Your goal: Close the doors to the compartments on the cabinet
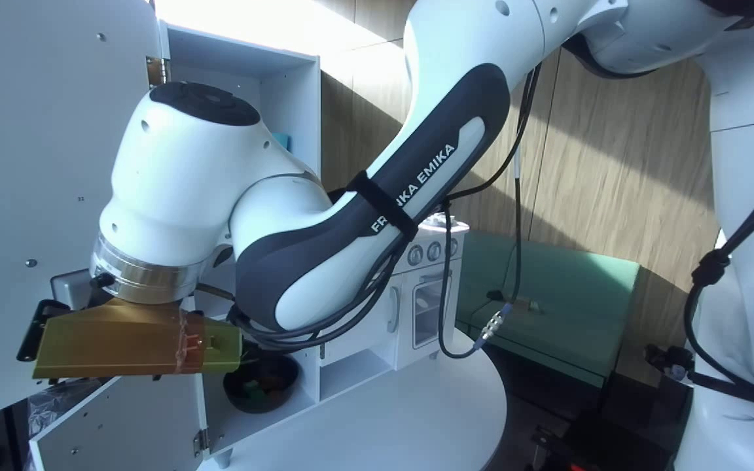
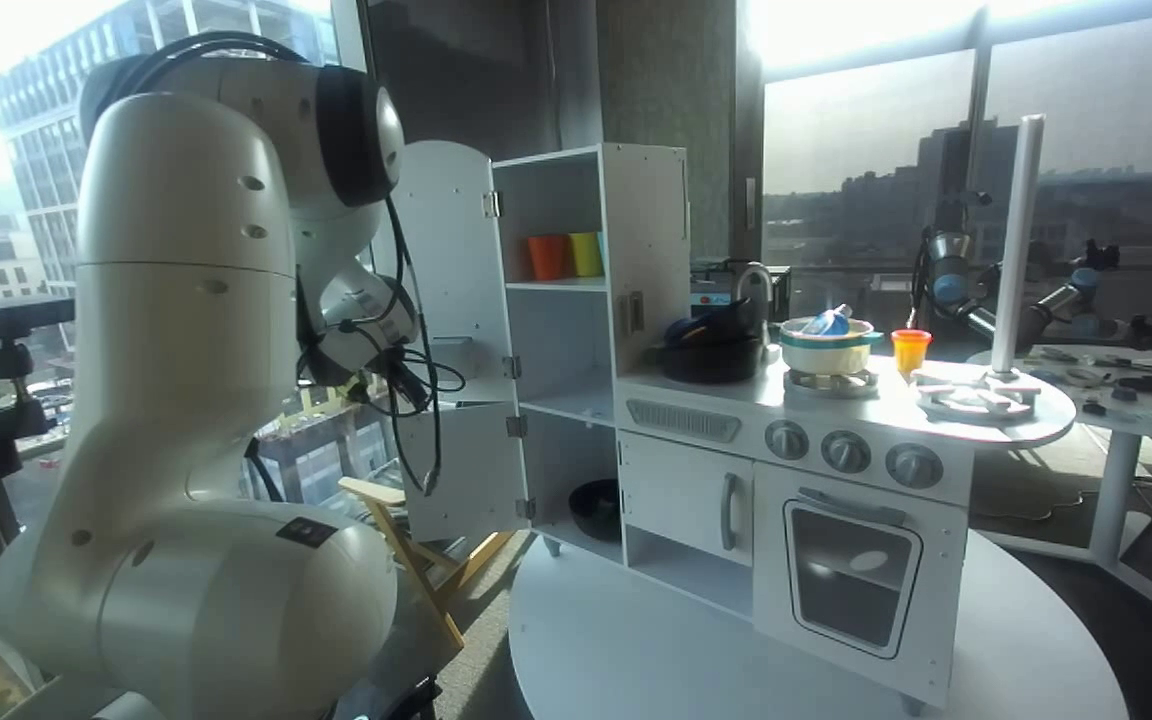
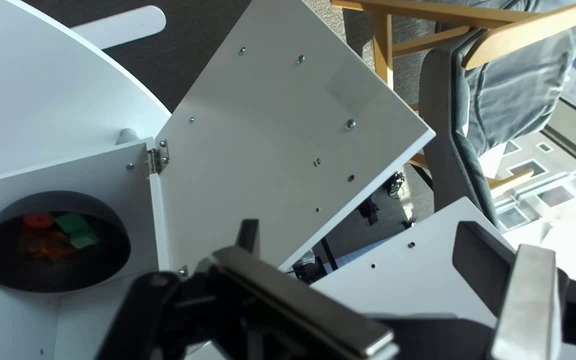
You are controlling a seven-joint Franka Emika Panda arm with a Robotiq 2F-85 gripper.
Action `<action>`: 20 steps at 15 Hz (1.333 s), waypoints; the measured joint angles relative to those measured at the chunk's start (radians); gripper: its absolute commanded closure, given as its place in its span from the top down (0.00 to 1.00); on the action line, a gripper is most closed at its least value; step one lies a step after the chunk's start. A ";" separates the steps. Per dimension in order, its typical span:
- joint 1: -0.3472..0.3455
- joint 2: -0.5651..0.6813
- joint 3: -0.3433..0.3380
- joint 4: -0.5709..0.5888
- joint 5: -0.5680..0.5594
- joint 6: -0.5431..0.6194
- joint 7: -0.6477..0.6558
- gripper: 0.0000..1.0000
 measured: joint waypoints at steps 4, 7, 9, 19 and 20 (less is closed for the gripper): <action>0.025 0.030 -0.015 0.059 -0.058 -0.013 0.060 1.00; 0.048 0.085 -0.032 0.105 -0.092 -0.045 0.102 1.00; 0.064 0.127 -0.043 0.133 -0.100 -0.083 0.114 1.00; 0.149 0.209 -0.150 0.212 -0.095 -0.196 0.090 1.00; 0.147 0.199 -0.151 0.211 -0.086 -0.215 0.062 1.00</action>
